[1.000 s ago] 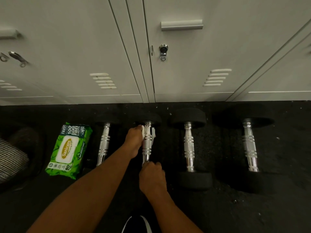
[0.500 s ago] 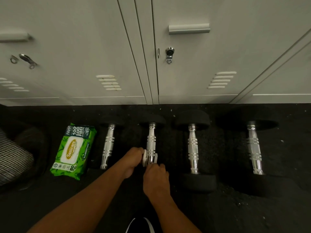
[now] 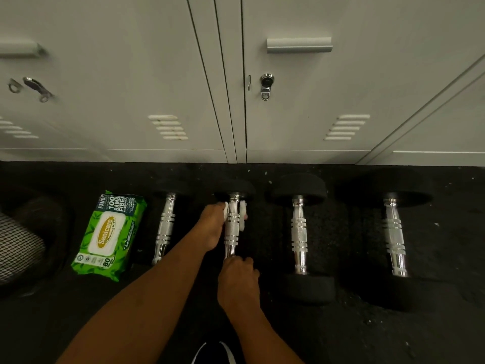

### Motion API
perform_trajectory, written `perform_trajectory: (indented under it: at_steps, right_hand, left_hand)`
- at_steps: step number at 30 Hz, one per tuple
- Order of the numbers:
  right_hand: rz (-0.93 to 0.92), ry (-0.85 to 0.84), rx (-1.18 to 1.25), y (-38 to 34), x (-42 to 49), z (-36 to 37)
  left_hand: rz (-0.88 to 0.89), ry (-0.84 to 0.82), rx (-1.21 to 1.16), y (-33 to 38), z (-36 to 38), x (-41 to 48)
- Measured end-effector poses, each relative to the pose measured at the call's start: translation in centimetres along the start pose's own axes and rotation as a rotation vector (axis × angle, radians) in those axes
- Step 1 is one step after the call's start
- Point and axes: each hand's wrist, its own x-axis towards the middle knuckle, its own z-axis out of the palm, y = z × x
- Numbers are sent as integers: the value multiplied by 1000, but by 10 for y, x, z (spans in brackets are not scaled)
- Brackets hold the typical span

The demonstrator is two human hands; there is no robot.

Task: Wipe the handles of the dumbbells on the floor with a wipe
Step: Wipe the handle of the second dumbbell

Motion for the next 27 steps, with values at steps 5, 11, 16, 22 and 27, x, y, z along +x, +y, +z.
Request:
perform_trajectory:
  at_steps: [5,11,16,22,27]
  right_hand:
    - [27,20,51,-1,2,2]
    - [27,23,52,-1,0,2]
    - [10,12,36,-1,0,0]
    - [25,7,34,-1,0,0]
    - [-1,9,-19,0,-1,-3]
  left_hand:
    - [-24,-82,186,-25,-13,-19]
    - [51,-37,454,-50,-28,-29]
    - [13,39,472,-47,-26,-17]
    - [-37,76,308,-28,-12,-4]
    - [-11,65,154,1,-1,1]
